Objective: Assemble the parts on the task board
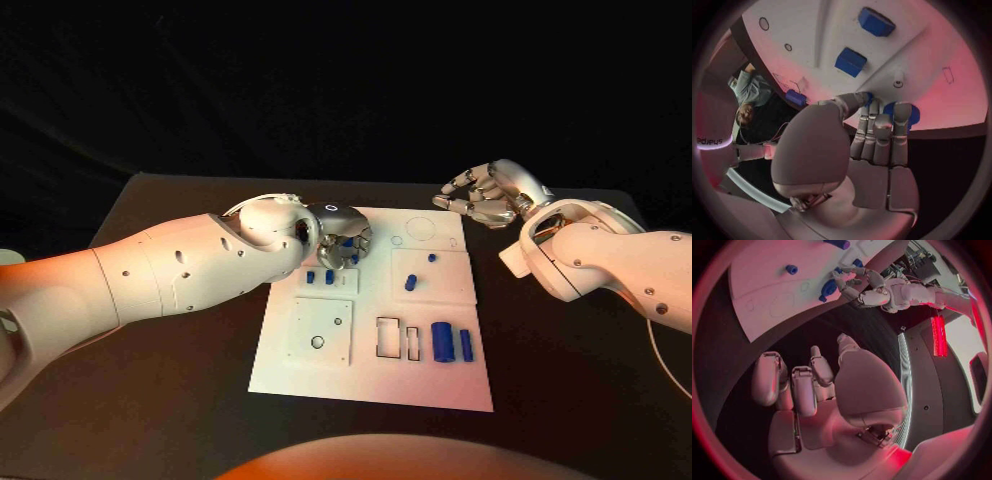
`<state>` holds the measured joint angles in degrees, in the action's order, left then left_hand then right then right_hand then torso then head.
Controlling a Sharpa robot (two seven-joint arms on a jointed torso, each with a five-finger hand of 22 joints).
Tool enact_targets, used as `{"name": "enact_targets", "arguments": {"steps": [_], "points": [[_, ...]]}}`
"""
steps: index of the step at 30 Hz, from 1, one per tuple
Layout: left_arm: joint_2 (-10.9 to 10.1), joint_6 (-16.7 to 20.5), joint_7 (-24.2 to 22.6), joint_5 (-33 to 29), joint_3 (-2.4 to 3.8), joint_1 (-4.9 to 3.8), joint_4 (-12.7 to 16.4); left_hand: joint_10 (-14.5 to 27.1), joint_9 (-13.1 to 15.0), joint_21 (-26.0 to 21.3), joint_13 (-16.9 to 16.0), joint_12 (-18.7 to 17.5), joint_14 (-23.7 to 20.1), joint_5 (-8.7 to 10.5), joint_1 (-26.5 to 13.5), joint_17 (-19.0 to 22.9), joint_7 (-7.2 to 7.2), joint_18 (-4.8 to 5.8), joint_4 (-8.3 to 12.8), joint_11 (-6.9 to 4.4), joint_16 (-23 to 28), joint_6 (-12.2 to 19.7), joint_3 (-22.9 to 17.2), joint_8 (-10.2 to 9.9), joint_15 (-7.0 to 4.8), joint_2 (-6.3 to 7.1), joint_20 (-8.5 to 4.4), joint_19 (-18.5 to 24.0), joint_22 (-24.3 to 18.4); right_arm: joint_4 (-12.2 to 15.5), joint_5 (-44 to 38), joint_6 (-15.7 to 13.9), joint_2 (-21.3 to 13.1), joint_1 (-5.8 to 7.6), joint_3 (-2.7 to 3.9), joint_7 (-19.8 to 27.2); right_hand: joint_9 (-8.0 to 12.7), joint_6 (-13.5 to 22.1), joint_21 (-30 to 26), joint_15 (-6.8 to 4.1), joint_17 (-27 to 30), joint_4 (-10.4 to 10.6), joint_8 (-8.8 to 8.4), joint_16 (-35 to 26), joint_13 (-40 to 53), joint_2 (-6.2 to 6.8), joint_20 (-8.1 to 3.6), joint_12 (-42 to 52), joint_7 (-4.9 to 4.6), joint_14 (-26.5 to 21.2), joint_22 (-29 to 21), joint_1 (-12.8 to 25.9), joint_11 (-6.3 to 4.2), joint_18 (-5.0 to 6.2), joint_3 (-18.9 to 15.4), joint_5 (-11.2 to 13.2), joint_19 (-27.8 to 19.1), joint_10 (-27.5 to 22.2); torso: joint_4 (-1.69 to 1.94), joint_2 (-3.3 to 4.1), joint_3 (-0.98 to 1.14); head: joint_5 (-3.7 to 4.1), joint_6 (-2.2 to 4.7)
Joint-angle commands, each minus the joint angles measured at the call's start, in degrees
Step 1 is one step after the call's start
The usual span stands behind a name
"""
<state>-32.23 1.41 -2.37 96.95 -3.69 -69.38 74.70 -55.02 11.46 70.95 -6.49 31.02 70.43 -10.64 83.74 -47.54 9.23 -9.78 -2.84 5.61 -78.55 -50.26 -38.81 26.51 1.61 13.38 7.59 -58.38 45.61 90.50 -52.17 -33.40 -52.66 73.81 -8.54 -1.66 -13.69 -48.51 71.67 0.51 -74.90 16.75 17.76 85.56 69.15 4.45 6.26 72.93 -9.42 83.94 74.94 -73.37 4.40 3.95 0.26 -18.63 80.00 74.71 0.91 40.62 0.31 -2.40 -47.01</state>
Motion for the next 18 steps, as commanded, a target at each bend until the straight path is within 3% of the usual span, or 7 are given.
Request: {"name": "enact_targets", "arguments": {"steps": [1,15,18], "points": [[0.06,-1.88,0.05,0.21,-0.27,0.35,-0.29,-1.24,0.33,1.05,-0.39,0.21,1.39,0.31,0.05,-1.33,-0.25,0.81,0.77,-0.22,-0.87,-1.44,0.13,-0.02,-0.19,-0.93,-0.14,-0.99,1.43,0.05,-0.57,0.43,0.06,-0.03,0.01,0.4,0.05,0.32,-0.26,-0.32,-4.23,0.0,0.27,-0.33,0.08,-0.08,0.03,-0.2,0.23,3.43,3.53,0.14,-0.01,0.58,-0.26,-0.2,-0.36,-0.19,0.0,-0.02,0.01,0.0,-0.02],[-0.69,2.64,-1.15,-0.02,-0.22,0.36,0.37,-3.44,1.15,3.18,-0.96,-0.12,3.99,0.26,-0.57,-4.08,-0.77,1.49,1.46,-0.9,-2.1,-3.94,0.39,0.01,-0.79,-1.94,-0.54,-3.62,5.1,0.04,-0.58,0.2,0.1,-0.03,0.01,0.59,0.03,0.2,-0.3,-0.34,-4.22,0.04,0.39,-0.34,0.16,-0.19,0.01,-0.13,0.27,3.43,3.52,0.24,-0.03,0.58,-0.26,-0.19,-0.36,-0.1,0.02,-0.01,-0.05,-0.21,0.25],[-1.33,3.24,-1.21,-0.22,0.03,0.36,1.24,-3.58,1.22,3.27,-0.99,-0.26,4.15,0.27,-0.79,-4.13,-0.78,1.52,1.42,-0.92,-2.16,-4.09,0.49,-0.06,-0.82,-1.91,-0.57,-3.76,5.24,0.02,-0.58,0.16,0.11,-0.03,0.01,0.64,0.03,0.2,-0.3,-0.34,-4.22,0.04,0.39,-0.34,0.16,-0.19,0.01,-0.13,0.27,3.43,3.52,0.24,-0.03,0.58,-0.26,-0.19,-0.36,-0.1,0.0,-0.08,-0.02,-0.28,0.23]]}}
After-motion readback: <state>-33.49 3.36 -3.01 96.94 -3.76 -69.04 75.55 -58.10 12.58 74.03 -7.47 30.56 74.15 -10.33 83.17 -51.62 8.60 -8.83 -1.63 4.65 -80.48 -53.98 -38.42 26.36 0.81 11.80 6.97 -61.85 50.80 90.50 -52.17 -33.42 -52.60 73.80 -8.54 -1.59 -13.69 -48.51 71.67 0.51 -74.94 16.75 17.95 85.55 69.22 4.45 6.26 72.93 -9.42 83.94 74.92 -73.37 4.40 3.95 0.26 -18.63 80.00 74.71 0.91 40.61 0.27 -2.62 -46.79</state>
